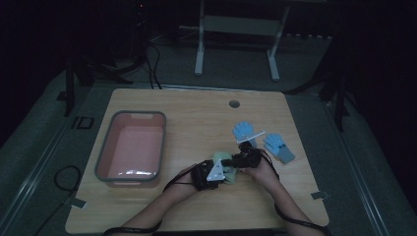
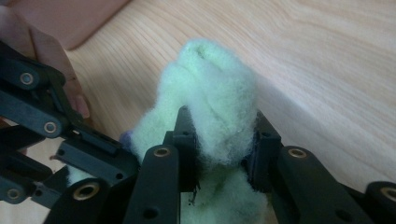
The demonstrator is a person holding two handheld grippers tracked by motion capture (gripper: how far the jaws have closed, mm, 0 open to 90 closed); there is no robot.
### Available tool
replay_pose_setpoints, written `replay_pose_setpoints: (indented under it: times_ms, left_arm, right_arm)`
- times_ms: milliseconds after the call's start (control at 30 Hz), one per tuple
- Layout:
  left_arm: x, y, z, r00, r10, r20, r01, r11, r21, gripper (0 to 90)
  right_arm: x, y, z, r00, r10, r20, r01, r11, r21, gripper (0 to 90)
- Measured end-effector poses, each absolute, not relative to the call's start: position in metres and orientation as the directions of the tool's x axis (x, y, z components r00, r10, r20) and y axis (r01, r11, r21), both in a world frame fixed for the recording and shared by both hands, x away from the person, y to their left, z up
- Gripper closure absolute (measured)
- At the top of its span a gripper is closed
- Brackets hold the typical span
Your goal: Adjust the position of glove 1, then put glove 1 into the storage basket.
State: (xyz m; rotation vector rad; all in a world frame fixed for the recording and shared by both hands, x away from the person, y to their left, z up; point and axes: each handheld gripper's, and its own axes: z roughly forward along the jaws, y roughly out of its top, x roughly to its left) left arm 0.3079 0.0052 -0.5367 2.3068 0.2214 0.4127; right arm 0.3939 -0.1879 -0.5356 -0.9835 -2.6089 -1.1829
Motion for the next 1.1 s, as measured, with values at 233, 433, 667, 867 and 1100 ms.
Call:
replay_pose_setpoints:
  times_ms: [233, 433, 667, 867, 1100]
  left_arm:
    - [0.308, 0.015, -0.518, 0.937, 0.267, 0.223, 0.034, -0.707, 0.706, 76.6]
    - [0.309, 0.024, -0.503, 0.941, 0.268, 0.207, 0.047, -0.709, 0.704, 76.6]
    - [0.308, 0.031, -0.487, 0.933, 0.274, 0.233, 0.033, -0.711, 0.703, 76.6]
    - [0.308, 0.040, -0.473, 0.925, 0.285, 0.252, 0.032, -0.718, 0.695, 76.6]
    - [0.307, 0.055, -0.459, 0.916, 0.299, 0.267, 0.038, -0.728, 0.685, 76.7]
  right_arm:
    - [0.393, -0.183, -0.521, -0.786, 0.490, 0.376, 0.599, 0.455, 0.658, 70.7]
    - [0.391, -0.176, -0.511, -0.787, 0.481, 0.386, 0.597, 0.440, 0.671, 70.8]
    - [0.391, -0.170, -0.497, -0.796, 0.478, 0.370, 0.581, 0.433, 0.689, 70.8]
    - [0.393, -0.160, -0.481, -0.806, 0.475, 0.355, 0.564, 0.431, 0.705, 70.8]
    - [0.395, -0.141, -0.467, -0.814, 0.464, 0.350, 0.553, 0.433, 0.712, 70.8]
